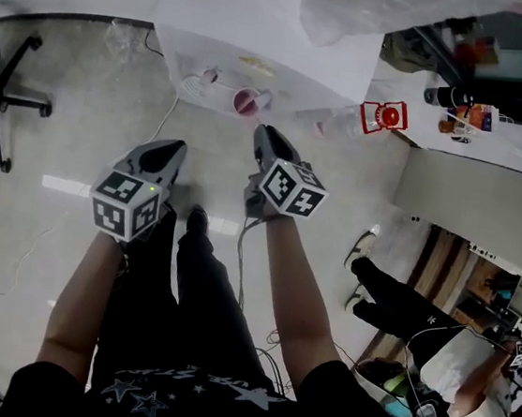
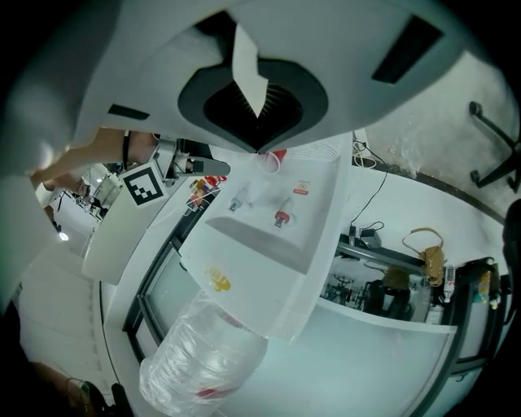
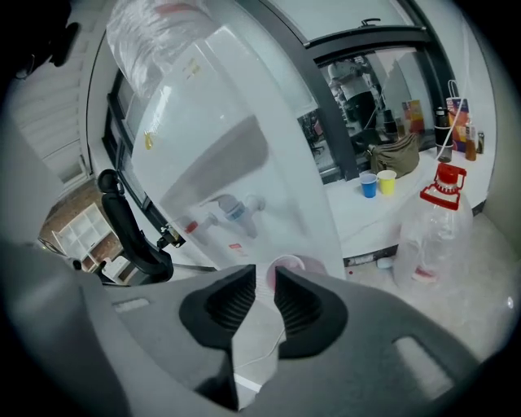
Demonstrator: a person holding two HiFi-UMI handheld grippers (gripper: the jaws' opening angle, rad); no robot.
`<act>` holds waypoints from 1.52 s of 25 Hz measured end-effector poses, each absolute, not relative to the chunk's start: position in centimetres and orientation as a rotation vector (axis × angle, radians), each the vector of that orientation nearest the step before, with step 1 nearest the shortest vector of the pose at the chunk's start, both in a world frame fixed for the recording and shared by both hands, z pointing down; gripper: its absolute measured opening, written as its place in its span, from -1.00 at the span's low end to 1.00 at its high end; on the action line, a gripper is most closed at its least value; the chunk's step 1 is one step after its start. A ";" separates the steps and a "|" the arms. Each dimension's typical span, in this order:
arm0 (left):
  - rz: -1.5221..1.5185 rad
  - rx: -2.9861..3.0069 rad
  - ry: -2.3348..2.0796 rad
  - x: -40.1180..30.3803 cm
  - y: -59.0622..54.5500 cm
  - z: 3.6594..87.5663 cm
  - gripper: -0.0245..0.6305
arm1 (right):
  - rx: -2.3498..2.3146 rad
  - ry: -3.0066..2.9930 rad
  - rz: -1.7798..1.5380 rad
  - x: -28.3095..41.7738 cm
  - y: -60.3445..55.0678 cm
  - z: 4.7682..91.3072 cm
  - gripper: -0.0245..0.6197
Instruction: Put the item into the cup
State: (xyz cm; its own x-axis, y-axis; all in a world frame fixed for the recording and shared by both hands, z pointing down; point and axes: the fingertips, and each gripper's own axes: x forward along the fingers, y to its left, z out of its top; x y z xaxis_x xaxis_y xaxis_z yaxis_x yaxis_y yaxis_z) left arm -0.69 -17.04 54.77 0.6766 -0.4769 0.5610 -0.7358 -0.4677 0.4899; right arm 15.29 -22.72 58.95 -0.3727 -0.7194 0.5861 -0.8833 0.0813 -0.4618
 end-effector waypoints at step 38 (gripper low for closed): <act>0.338 2.148 -1.078 0.4 -8.2 45.9 -0.91 | 1.418 -2.344 1.178 15.2 -12.6 49.8 -0.73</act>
State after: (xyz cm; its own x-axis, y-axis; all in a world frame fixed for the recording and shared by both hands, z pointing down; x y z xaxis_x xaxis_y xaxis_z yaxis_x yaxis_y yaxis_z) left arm 0.43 -8.19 45.87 0.6198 -0.5986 0.5075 -0.7812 -0.4089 0.4717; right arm 15.19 -12.59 49.78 -0.5379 -0.6803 0.4978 -0.8054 0.2405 -0.5417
